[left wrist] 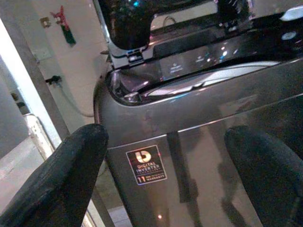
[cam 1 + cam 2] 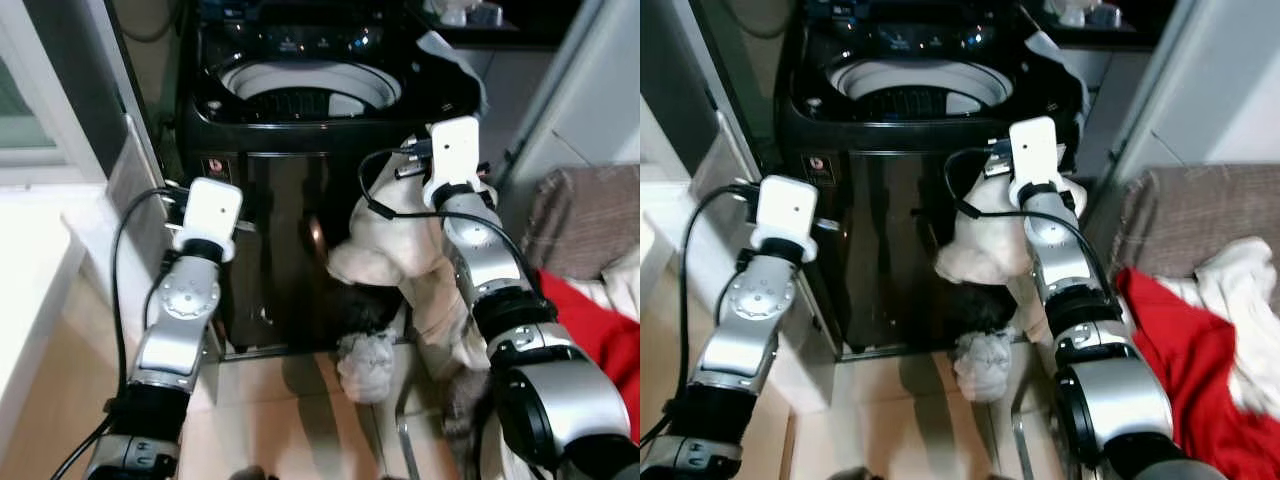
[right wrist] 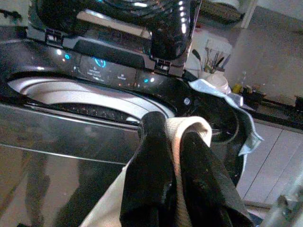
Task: Clothes washing
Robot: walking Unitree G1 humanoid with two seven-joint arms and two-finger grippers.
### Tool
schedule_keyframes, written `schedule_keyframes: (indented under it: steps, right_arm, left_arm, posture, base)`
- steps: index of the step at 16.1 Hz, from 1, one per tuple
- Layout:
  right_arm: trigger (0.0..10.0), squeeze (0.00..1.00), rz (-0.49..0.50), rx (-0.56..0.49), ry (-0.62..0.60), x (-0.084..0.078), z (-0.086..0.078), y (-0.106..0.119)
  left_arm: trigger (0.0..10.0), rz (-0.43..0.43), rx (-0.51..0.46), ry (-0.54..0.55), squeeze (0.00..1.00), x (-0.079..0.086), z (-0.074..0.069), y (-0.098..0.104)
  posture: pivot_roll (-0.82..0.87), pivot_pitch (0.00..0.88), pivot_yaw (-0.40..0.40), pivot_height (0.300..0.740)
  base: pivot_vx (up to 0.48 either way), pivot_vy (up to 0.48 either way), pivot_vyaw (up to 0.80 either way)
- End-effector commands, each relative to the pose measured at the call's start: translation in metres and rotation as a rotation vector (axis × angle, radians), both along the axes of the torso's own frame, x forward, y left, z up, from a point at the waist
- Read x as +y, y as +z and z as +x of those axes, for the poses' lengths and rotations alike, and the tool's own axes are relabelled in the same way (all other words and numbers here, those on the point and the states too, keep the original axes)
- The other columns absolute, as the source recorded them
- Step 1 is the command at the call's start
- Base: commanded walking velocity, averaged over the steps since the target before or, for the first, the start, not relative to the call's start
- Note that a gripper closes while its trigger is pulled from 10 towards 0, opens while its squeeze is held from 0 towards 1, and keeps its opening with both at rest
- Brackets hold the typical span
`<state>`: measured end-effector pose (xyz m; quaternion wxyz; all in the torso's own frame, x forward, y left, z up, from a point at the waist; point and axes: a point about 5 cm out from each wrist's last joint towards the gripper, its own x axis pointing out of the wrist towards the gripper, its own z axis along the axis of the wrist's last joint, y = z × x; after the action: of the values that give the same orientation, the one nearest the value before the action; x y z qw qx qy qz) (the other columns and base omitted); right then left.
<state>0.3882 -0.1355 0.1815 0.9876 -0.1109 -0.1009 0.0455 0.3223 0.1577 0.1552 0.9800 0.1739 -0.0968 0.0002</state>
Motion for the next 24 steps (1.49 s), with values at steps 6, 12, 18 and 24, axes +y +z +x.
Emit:
schedule_keyframes:
  steps: [6,12,18,24]
  right_arm:
    - [10.0,0.0,0.03,0.263,0.0,-0.019,-0.043,-0.089]
    - [10.0,0.0,0.078,0.77,0.0,-0.029,-0.088,-0.18]
    - [10.0,0.0,0.251,1.237,-0.236,-0.03,-0.147,-0.237]
    - [10.0,0.0,0.293,1.285,-0.152,-0.007,-0.154,-0.241]
  left_arm:
    - [10.0,0.006,0.073,-0.001,0.0,-0.008,0.0,-0.012]
    - [10.0,-0.137,0.894,-0.16,0.0,-0.002,-0.028,-0.154]
    - [10.0,-0.261,1.386,0.116,0.0,-0.001,-0.125,-0.236]
    - [10.0,-0.377,1.369,0.213,0.0,-0.001,-0.132,-0.24]
  posture:
    - [-0.01,0.0,-0.048,0.74]
    - [-0.03,0.0,-0.031,0.74]
    - [-0.08,0.0,-0.009,0.74]
    - [-0.06,0.0,-0.033,0.74]
  base:
    - [0.0,0.0,0.0]
    - [0.0,0.0,0.0]
    - [0.0,0.0,0.0]
    - [0.0,0.0,0.0]
